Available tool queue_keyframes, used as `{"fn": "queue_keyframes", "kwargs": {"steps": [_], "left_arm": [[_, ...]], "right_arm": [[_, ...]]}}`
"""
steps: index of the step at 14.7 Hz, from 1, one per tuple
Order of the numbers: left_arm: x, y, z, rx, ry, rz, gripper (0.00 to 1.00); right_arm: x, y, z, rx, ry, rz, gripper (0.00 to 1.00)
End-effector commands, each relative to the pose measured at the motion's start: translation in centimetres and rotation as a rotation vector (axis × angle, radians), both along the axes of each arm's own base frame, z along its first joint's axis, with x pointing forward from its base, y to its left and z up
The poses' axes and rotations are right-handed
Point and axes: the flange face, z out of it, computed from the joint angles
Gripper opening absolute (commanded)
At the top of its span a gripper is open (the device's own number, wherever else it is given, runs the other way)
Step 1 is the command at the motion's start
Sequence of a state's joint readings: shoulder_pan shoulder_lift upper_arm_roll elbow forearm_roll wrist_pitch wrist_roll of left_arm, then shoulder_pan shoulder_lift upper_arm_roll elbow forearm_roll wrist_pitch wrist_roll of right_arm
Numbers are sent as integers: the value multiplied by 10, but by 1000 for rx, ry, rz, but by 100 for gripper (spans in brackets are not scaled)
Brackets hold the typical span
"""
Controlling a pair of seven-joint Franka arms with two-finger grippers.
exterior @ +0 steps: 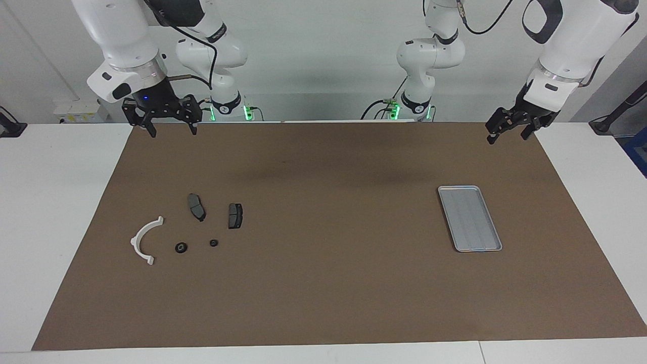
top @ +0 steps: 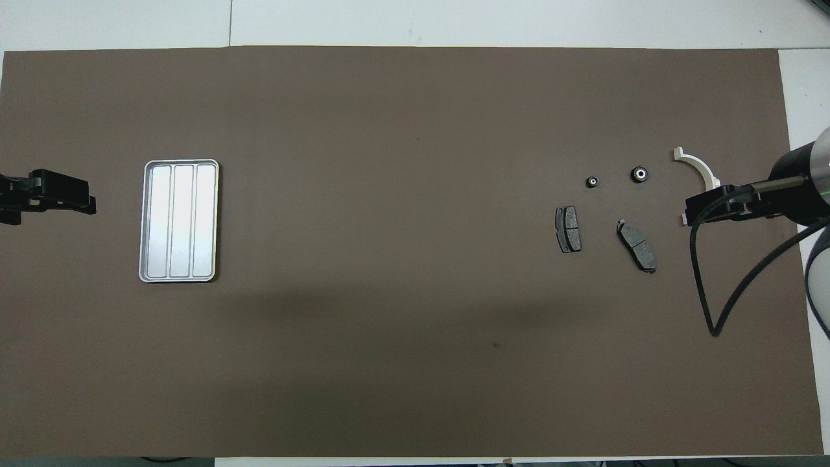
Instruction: Place bearing gear from tray to pile
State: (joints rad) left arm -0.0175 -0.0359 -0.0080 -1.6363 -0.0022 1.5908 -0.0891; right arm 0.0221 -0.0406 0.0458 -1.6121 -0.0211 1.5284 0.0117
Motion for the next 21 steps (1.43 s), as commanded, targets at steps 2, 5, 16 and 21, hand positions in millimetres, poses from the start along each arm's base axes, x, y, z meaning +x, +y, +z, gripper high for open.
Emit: {"fn": "queue_keyframes", "kwargs": {"steps": [2, 5, 16, 21], "left_arm": [[-1, 1, 0, -13, 14, -4, 100], [-2, 0, 0, -13, 14, -5, 100], [-1, 1, 0, -13, 14, -4, 100], [-2, 1, 1, -13, 12, -4, 100]], "right_arm": [[-7, 0, 0, 12, 5, -30, 100], [-7, -2, -1, 12, 5, -33, 100], [-6, -33, -2, 32, 7, -142, 100], [-6, -31, -2, 31, 8, -144, 100]]}}
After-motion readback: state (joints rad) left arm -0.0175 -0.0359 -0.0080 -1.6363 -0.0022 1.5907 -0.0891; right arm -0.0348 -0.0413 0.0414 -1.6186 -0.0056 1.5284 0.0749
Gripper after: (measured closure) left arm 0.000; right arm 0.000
